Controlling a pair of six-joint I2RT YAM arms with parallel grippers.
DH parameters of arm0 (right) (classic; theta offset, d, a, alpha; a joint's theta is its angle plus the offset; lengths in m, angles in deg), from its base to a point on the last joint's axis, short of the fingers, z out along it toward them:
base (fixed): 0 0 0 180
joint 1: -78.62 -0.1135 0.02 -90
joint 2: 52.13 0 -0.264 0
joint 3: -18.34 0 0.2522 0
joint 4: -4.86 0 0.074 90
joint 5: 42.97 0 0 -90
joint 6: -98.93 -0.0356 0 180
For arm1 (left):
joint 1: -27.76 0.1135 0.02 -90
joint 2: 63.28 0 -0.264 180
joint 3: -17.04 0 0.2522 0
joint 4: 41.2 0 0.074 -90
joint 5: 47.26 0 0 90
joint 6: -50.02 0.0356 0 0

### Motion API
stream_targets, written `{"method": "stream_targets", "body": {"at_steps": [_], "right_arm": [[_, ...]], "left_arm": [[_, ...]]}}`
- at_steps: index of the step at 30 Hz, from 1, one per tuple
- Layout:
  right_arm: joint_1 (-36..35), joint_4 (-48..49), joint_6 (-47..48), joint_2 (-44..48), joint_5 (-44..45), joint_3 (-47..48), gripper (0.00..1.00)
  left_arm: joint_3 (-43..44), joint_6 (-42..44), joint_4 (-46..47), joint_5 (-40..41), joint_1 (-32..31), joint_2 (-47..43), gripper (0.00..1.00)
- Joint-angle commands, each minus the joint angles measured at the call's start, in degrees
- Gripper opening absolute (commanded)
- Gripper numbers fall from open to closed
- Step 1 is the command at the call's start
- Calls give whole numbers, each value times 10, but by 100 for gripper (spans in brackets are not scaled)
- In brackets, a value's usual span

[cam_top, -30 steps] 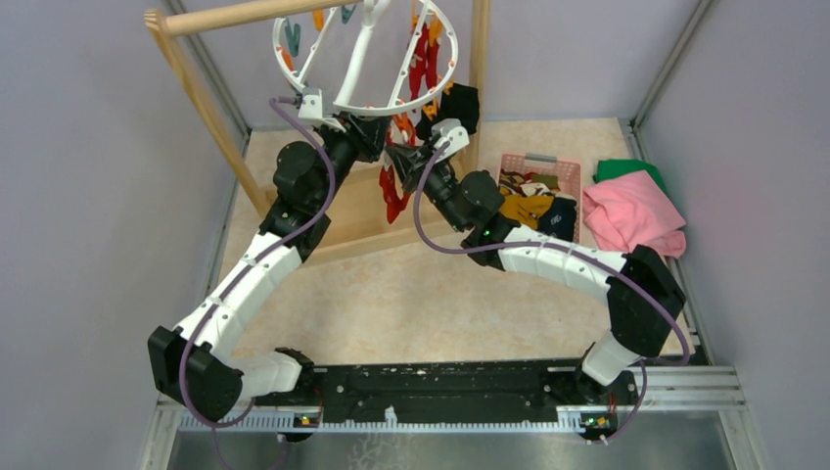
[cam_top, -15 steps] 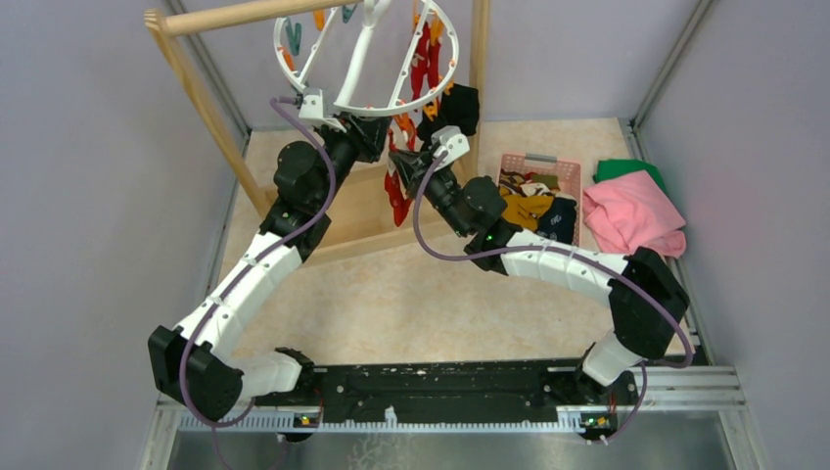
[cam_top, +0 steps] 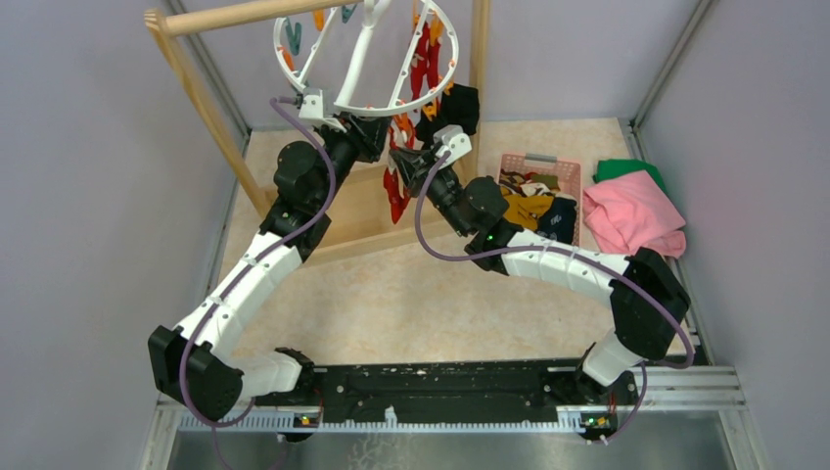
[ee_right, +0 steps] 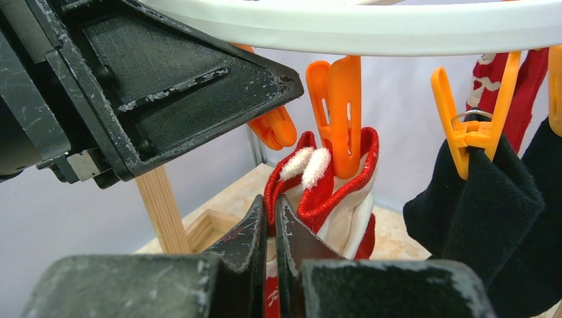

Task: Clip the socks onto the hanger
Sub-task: Clamp the sock onto the hanger.

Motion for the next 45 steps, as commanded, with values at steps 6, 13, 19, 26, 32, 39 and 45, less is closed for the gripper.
{"method": "stream_targets", "body": {"at_steps": [6, 13, 19, 26, 32, 39, 45], "right_arm": [[-7, 33, 7, 19, -15, 17, 0], [-7, 38, 10, 20, -18, 21, 0], [-7, 40, 11, 23, -19, 22, 0], [-7, 40, 11, 26, -27, 25, 0], [-7, 49, 15, 33, -27, 19, 0], [-7, 62, 21, 40, -34, 17, 0], [-7, 58, 21, 38, -38, 23, 0]], "left_arm": [[20, -6, 20, 11, 2, 2, 6], [18, -7, 20, 10, 2, 3, 6], [18, -7, 19, 11, 1, 3, 6], [18, -7, 19, 10, 1, 7, 6], [18, -7, 19, 10, 1, 7, 6], [19, -8, 20, 7, 1, 11, 6], [21, -8, 21, 6, 1, 11, 6]]}}
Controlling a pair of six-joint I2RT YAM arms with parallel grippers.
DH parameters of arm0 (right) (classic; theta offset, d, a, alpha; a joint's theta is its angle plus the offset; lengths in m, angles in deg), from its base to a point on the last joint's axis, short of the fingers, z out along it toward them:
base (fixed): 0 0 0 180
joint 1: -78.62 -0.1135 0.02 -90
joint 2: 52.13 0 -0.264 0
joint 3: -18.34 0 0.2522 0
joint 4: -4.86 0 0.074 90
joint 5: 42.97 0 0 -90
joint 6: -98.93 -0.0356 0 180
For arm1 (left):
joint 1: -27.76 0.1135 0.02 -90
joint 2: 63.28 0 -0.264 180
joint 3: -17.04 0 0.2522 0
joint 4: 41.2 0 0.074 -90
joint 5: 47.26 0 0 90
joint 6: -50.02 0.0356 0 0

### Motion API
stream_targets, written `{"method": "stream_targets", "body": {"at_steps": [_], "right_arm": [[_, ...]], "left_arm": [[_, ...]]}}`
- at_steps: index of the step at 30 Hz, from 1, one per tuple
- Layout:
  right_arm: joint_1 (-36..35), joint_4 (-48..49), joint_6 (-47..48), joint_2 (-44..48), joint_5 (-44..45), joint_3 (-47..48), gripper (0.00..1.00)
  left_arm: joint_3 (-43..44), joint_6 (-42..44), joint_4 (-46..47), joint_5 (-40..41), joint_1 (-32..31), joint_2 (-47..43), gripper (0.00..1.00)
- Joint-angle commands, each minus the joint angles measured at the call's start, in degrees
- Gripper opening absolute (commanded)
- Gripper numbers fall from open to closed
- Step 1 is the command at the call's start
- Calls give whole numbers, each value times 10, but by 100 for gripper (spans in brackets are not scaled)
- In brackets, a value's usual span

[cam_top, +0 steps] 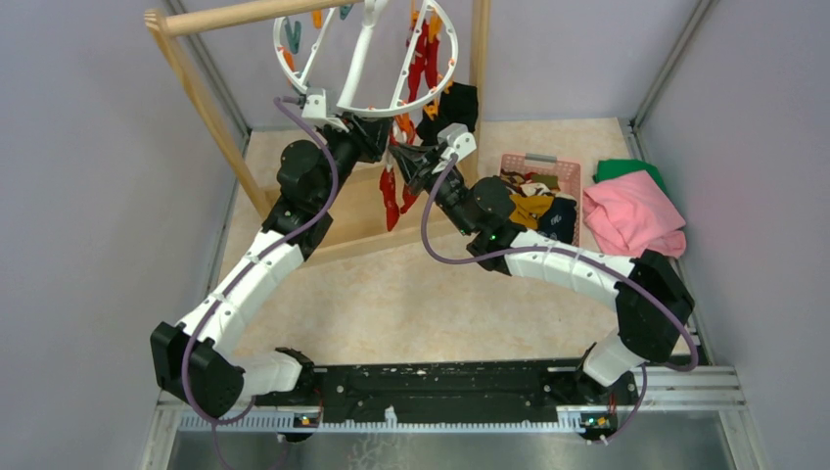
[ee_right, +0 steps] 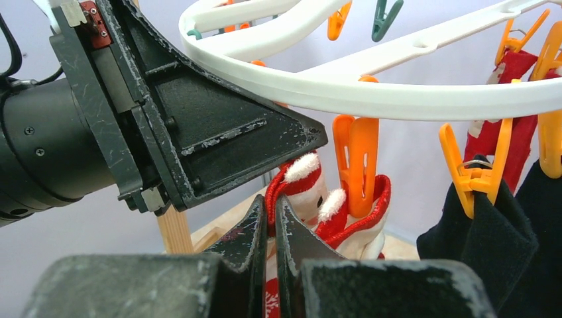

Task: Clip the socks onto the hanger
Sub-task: Clamp the sock onto the hanger.

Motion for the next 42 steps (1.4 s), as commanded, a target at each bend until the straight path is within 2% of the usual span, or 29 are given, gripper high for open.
{"method": "stream_targets", "body": {"at_steps": [1, 7, 9, 13, 17, 24, 27, 31, 36, 39, 42], "right_arm": [[-7, 29, 6, 26, -11, 22, 0], [-7, 27, 5, 27, -9, 20, 0], [-7, 26, 5, 27, -7, 20, 0], [-7, 22, 5, 27, -5, 20, 0], [-7, 24, 4, 26, -4, 17, 0], [-8, 28, 3, 29, 2, 10, 0], [-7, 31, 5, 34, 5, 2, 0], [-7, 33, 7, 42, 3, -10, 16], [-6, 30, 7, 60, -9, -32, 41], [-5, 34, 32, 85, -45, -63, 54], [2, 26, 36, 115, -98, -99, 63]], "left_arm": [[21, -6, 22, 7, 1, 3, 6], [22, -9, 23, 5, 2, 2, 11], [21, -11, 23, 5, 1, 1, 19], [20, -15, 23, 9, 1, -4, 42], [19, -14, 21, 8, 1, -12, 57], [8, -15, 19, 5, 1, -33, 68], [-9, -11, 22, -21, 1, -56, 73], [-55, 0, 41, -60, 2, -104, 80], [-107, 20, 36, -101, 1, -171, 83], [-152, 37, 49, -137, 1, -215, 83], [-212, 50, 76, -174, 1, -258, 84]]}}
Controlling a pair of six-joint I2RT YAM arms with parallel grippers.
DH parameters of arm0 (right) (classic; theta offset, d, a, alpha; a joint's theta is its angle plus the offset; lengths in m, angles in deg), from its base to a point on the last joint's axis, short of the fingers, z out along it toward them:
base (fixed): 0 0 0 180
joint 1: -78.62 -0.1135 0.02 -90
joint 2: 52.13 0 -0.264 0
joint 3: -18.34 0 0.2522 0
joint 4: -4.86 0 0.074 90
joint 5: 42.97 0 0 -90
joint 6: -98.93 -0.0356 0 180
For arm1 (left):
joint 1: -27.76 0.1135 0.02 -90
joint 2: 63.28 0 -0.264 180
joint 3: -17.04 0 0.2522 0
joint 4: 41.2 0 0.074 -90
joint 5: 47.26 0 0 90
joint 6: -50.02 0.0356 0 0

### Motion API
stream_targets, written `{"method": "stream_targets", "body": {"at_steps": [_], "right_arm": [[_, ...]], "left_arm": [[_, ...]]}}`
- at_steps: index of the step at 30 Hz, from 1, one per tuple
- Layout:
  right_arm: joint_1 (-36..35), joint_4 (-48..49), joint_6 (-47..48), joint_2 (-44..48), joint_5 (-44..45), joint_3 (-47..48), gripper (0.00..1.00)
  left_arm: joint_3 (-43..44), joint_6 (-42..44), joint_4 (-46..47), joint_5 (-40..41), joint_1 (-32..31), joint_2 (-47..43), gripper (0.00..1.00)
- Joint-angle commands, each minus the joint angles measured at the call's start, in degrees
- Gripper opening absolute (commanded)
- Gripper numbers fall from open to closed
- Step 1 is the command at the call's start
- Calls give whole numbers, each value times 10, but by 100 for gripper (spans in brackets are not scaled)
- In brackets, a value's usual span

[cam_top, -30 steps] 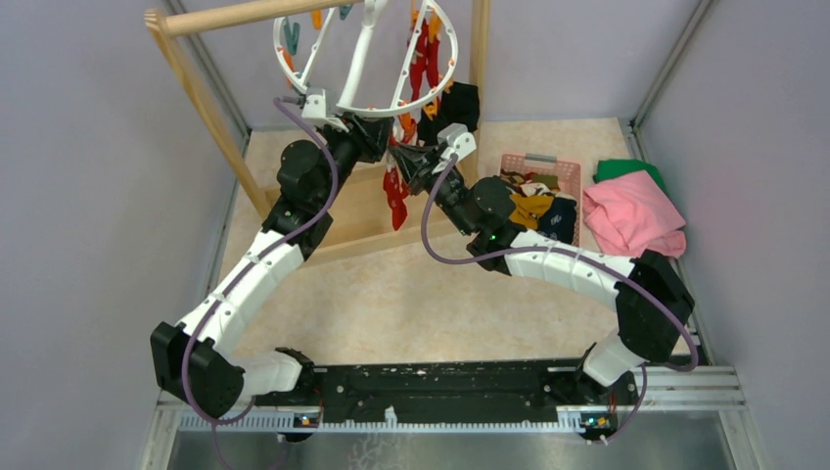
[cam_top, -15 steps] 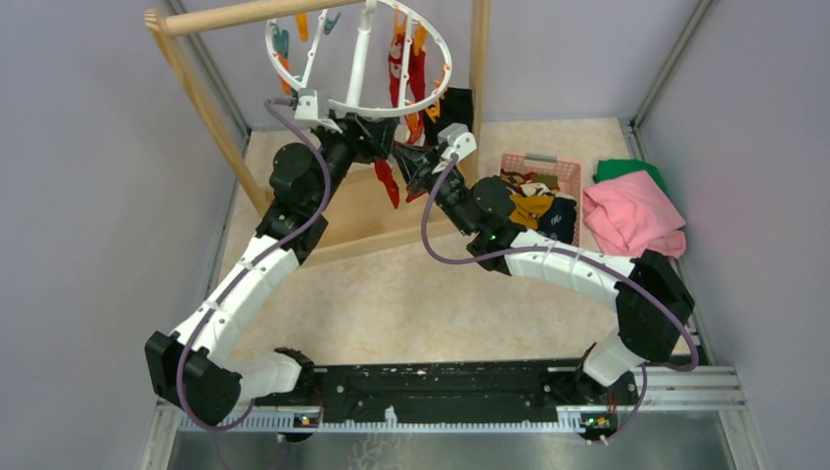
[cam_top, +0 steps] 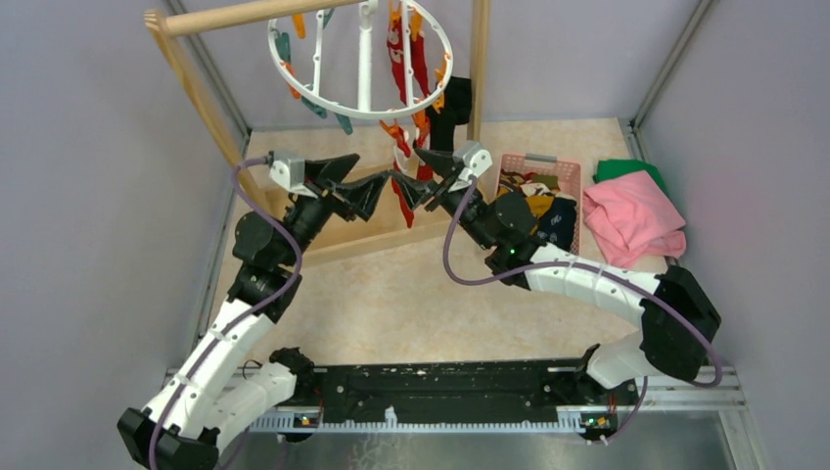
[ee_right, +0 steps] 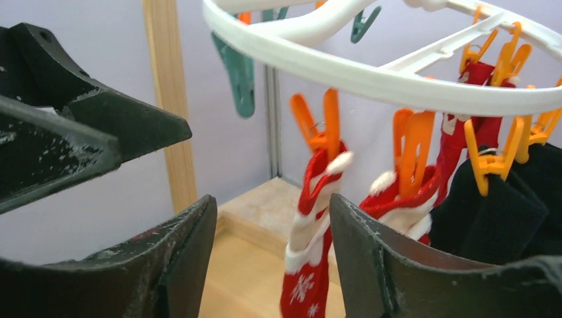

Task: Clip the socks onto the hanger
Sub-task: Clamp the sock onto the hanger, then reset both arms

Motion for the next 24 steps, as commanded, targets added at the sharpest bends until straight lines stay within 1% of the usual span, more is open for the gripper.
{"method": "stream_targets", "body": {"at_steps": [1, 6, 8, 11, 16, 21, 24], "right_arm": [[3, 10, 18, 62, -79, -46, 65], [6, 5, 31, 119, -99, -135, 74], [8, 0, 37, 139, -107, -165, 77], [13, -5, 32, 161, -111, -212, 80], [31, 18, -4, 196, -132, -293, 84], [76, 44, -69, 230, -145, -360, 84], [96, 60, -86, 241, -141, -390, 84]], "left_arm": [[-78, 36, 56, -81, 1, -59, 84], [-206, 59, 124, -142, 1, -134, 87], [-255, 59, 159, -153, 1, -161, 88], [-314, 44, 202, -151, 1, -174, 92], [-399, -8, 321, -148, 1, -141, 94], [-425, -27, 367, -150, 1, -93, 95], [-440, -30, 390, -142, 1, -72, 95]]}}
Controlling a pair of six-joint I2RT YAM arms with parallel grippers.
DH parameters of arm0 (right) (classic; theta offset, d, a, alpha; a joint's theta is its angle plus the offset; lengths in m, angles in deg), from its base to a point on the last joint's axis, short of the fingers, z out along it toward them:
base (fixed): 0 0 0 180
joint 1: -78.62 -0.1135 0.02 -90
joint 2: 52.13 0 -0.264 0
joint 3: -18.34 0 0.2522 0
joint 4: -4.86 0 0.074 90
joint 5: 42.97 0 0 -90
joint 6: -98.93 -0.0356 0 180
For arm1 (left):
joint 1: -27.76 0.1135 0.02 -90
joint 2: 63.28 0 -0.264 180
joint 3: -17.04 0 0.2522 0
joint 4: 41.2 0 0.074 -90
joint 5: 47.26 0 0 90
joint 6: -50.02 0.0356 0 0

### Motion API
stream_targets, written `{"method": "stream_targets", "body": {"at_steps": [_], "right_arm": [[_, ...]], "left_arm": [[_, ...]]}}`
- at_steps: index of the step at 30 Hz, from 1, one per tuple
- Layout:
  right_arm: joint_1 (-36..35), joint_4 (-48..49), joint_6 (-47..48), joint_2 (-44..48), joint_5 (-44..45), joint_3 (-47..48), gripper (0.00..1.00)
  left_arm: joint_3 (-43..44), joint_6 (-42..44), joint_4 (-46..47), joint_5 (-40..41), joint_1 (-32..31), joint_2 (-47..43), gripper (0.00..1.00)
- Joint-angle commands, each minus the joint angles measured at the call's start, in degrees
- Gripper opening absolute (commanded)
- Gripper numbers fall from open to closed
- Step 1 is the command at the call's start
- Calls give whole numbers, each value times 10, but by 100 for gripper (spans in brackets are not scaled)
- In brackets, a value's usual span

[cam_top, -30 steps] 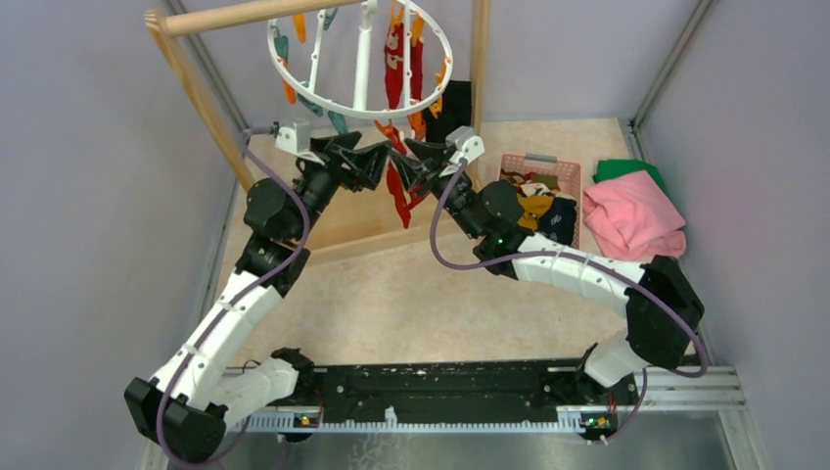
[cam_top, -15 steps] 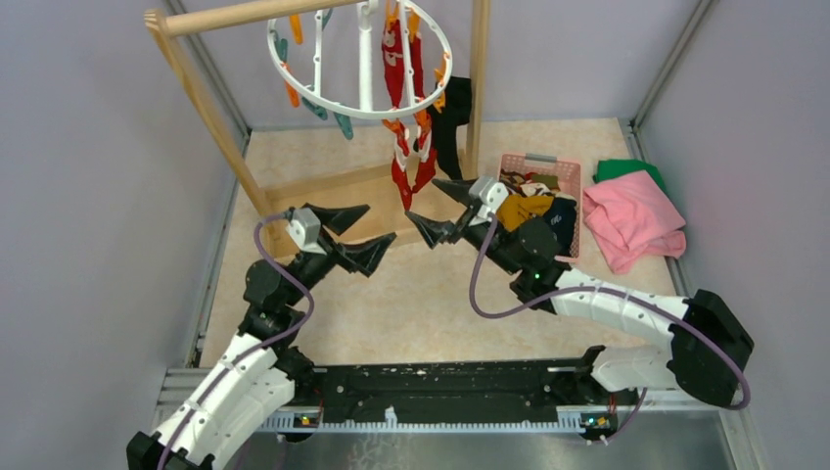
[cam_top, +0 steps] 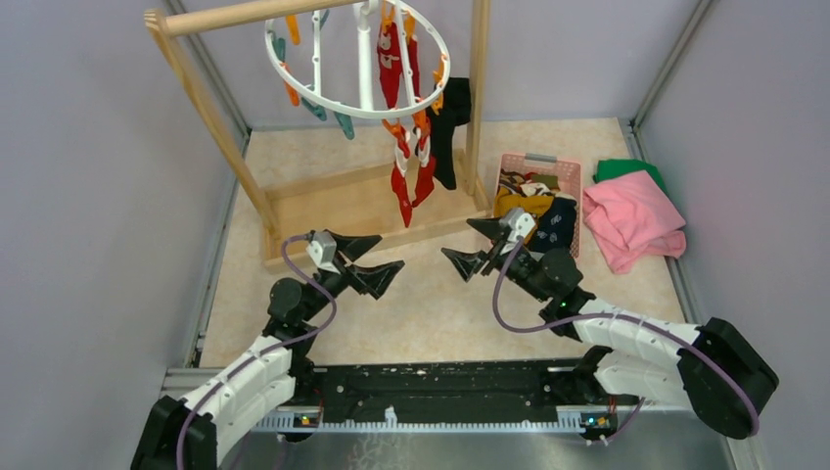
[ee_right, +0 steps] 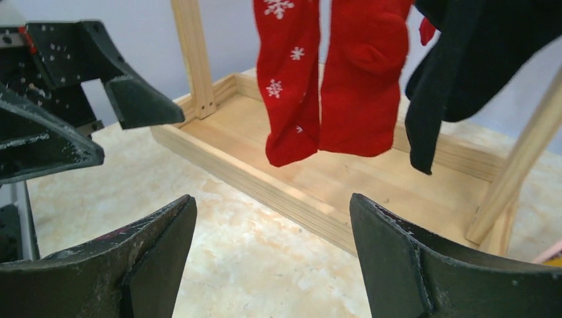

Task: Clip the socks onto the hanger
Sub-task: Reset both arms

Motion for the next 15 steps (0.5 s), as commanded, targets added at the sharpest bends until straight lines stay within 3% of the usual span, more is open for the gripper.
{"method": "stream_targets", "body": {"at_steps": [1, 7, 15], "right_arm": [[25, 58, -44, 28, -4, -28, 85], [42, 62, -56, 17, 17, -40, 87], [108, 124, -148, -4, -7, -73, 87]], "left_arm": [[-21, -18, 111, 0, 1, 24, 95], [-38, -28, 143, 31, 1, 63, 96], [-41, -24, 147, 57, 1, 98, 96]]}}
